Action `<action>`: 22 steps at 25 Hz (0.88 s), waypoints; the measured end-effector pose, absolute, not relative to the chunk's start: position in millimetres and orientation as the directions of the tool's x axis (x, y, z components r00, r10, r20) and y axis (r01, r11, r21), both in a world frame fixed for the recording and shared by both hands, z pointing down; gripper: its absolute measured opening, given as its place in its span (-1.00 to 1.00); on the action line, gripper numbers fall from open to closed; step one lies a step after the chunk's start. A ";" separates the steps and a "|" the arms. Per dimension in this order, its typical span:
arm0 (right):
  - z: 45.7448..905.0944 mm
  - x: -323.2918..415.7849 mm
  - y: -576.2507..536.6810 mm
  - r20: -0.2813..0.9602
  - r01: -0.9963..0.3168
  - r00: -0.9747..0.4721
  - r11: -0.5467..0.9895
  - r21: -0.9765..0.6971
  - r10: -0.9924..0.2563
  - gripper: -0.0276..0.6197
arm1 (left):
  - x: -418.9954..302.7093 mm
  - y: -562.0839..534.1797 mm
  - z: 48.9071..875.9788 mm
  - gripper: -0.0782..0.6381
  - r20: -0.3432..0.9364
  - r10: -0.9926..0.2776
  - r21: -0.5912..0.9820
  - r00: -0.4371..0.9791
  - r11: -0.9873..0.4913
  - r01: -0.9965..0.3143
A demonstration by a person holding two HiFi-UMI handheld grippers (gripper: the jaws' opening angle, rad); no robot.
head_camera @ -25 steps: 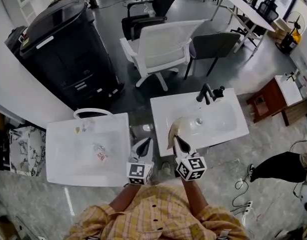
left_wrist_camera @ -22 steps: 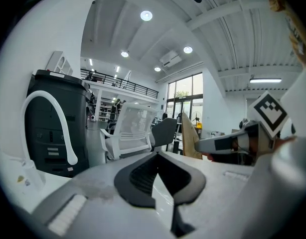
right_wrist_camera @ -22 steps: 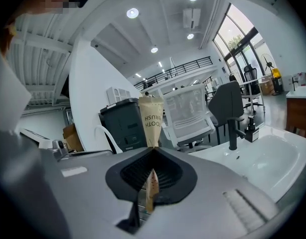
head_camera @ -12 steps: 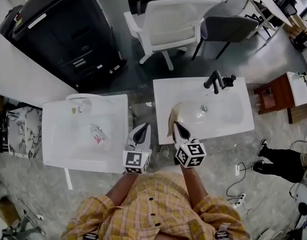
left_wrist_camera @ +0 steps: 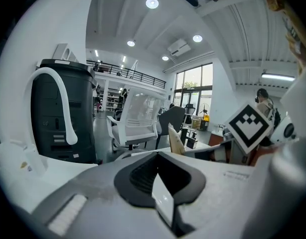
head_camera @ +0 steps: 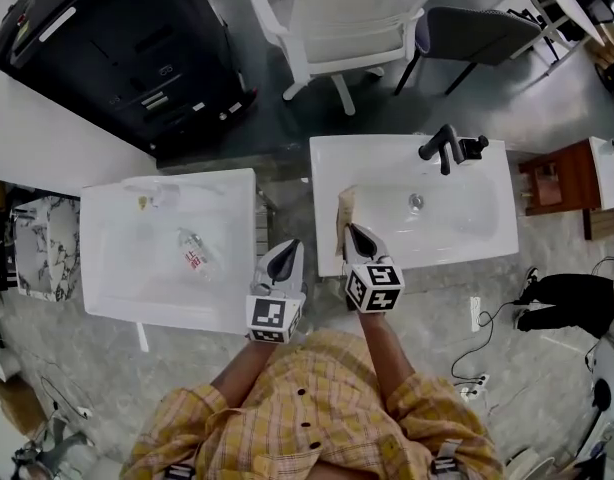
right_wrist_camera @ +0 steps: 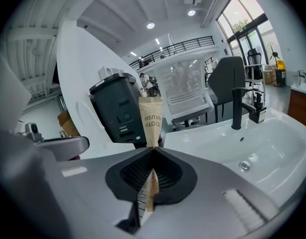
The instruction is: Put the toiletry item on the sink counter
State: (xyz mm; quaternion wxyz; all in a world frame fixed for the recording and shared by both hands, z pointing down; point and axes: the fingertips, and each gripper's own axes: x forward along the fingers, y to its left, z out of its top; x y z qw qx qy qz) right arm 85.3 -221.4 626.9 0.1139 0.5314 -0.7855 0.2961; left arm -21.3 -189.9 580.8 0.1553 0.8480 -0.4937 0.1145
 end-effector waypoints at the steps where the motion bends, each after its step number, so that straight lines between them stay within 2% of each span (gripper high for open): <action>1: 631.5 85.6 -222.8 0.504 -0.903 -0.408 0.254 -0.346 -0.762 -0.90 | -20.4 -190.4 582.6 -0.78 0.351 -0.801 0.153 0.486 -0.463 -0.873; 22: 723.4 84.5 -250.8 0.640 -0.912 -0.392 0.187 -0.366 -0.661 -0.90 | -11.5 -199.7 606.9 -0.78 0.402 -0.785 0.150 0.471 -0.451 -0.880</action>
